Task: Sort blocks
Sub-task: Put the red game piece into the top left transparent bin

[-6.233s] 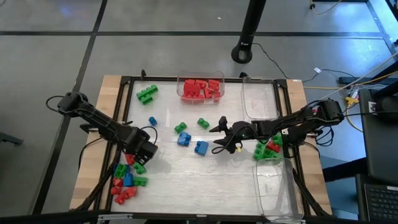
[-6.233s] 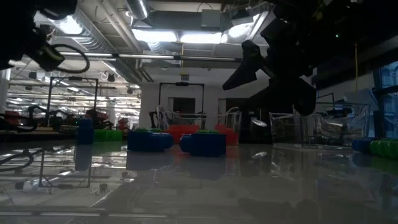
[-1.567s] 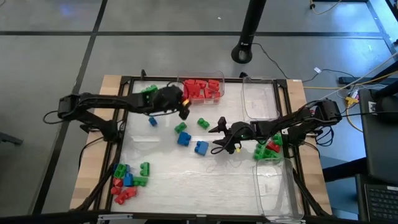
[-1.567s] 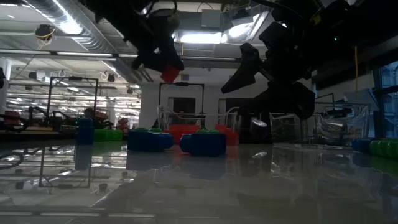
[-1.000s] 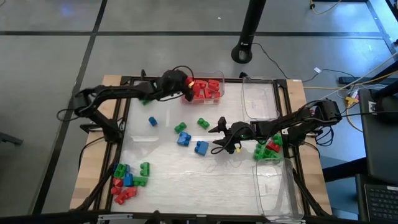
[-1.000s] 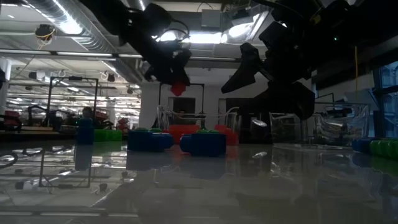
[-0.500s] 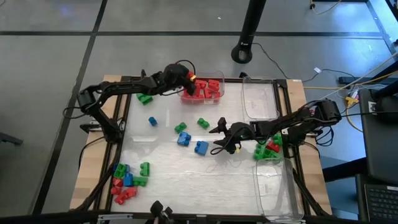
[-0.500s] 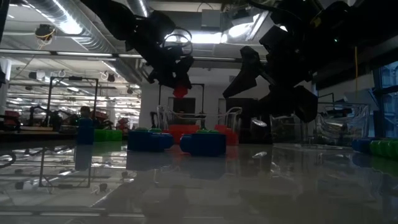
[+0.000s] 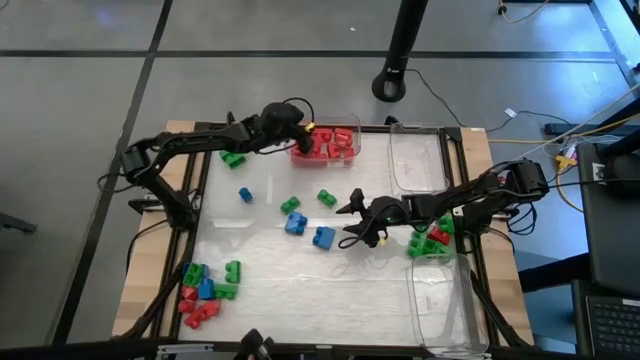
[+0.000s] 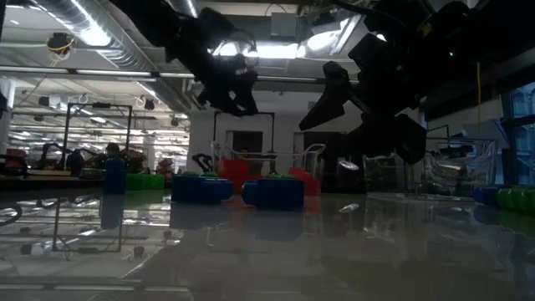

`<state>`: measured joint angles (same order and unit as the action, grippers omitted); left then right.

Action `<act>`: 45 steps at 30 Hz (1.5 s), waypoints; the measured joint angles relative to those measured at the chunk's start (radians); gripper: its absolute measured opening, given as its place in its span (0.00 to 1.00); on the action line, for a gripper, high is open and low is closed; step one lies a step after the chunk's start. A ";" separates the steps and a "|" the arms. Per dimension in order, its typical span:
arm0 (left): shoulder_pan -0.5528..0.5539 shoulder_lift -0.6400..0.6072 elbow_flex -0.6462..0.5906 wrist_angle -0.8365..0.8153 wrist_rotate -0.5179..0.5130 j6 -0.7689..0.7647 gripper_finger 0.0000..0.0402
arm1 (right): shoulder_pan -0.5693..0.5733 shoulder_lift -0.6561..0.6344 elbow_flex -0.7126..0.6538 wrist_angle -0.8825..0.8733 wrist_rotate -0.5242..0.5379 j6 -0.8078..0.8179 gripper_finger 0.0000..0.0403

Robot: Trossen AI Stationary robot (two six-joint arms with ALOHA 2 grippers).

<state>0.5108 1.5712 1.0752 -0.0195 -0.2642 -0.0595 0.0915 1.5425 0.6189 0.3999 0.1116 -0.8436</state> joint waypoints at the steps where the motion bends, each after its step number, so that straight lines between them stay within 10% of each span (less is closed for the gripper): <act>1: -0.014 -0.017 0.000 -0.015 0.000 0.020 0.66 | 0.000 0.000 0.000 -0.001 0.000 0.000 0.73; 14: -0.385 -0.268 0.001 -0.395 0.002 -0.010 0.67 | 0.000 0.000 0.000 -0.005 0.000 0.001 0.73; 27: -0.760 -0.285 0.001 -0.769 0.005 -0.499 0.67 | 0.000 0.001 0.000 0.000 0.000 0.007 0.73; 45: -1.113 -0.157 0.001 -0.698 0.035 -0.827 0.63 | 0.001 0.001 0.000 -0.010 -0.030 0.095 0.73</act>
<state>-0.6017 1.4139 1.0759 -0.7174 -0.2290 -0.8866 0.0921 1.5436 0.6189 0.3894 0.0820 -0.7484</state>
